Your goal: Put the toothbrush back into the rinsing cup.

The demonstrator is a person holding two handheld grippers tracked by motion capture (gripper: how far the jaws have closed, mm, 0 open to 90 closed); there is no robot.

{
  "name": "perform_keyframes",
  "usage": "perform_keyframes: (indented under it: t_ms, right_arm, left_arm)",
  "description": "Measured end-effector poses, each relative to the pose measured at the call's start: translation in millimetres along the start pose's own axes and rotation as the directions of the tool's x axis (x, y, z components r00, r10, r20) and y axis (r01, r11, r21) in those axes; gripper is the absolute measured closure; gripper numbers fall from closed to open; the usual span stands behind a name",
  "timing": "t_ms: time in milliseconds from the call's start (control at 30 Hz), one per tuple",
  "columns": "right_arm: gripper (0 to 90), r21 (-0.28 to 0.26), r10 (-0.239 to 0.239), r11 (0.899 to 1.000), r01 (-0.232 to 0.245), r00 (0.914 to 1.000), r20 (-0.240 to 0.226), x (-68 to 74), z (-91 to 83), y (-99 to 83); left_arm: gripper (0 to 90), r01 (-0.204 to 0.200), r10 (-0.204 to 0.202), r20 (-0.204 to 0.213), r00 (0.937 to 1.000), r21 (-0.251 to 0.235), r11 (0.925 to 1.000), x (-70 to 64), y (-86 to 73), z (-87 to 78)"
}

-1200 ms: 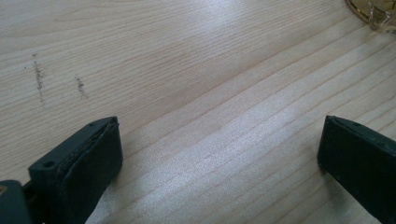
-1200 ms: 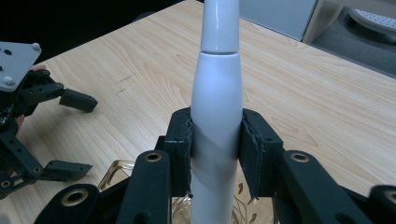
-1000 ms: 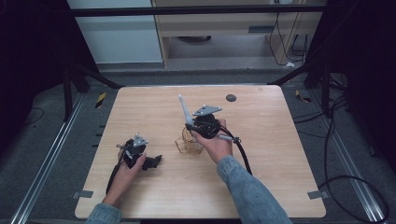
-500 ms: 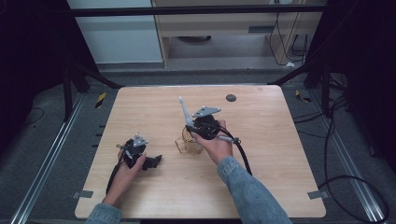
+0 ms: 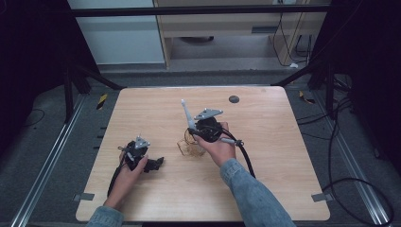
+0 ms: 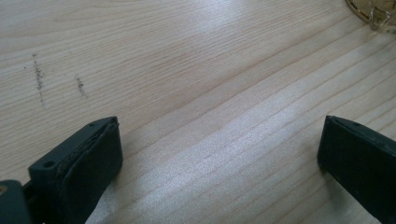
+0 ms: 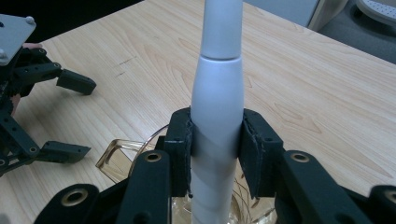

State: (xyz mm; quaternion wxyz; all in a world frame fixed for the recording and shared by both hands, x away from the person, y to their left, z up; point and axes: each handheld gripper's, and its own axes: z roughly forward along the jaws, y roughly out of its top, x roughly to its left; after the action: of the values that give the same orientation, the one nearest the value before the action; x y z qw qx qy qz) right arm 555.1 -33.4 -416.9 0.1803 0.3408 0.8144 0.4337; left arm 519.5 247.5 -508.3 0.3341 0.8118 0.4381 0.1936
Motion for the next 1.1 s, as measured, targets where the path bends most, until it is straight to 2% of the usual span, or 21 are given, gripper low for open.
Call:
perform_keyframes:
  t_ms: [467,1100]
  right_arm:
    - [66.2,0.019,-0.006,1.0,0.006,1.0,0.0,0.4,2.6,-1.5]
    - [66.0,0.019,-0.01,1.0,0.01,0.9999,-0.005,1.1,4.9,-0.8]
  left_arm:
    - [0.0,0.0,0.0,0.0,1.0,0.0,1.0,0.0,0.0,0.0]
    - [0.0,0.0,0.0,0.0,1.0,0.0,1.0,0.0,0.0,0.0]
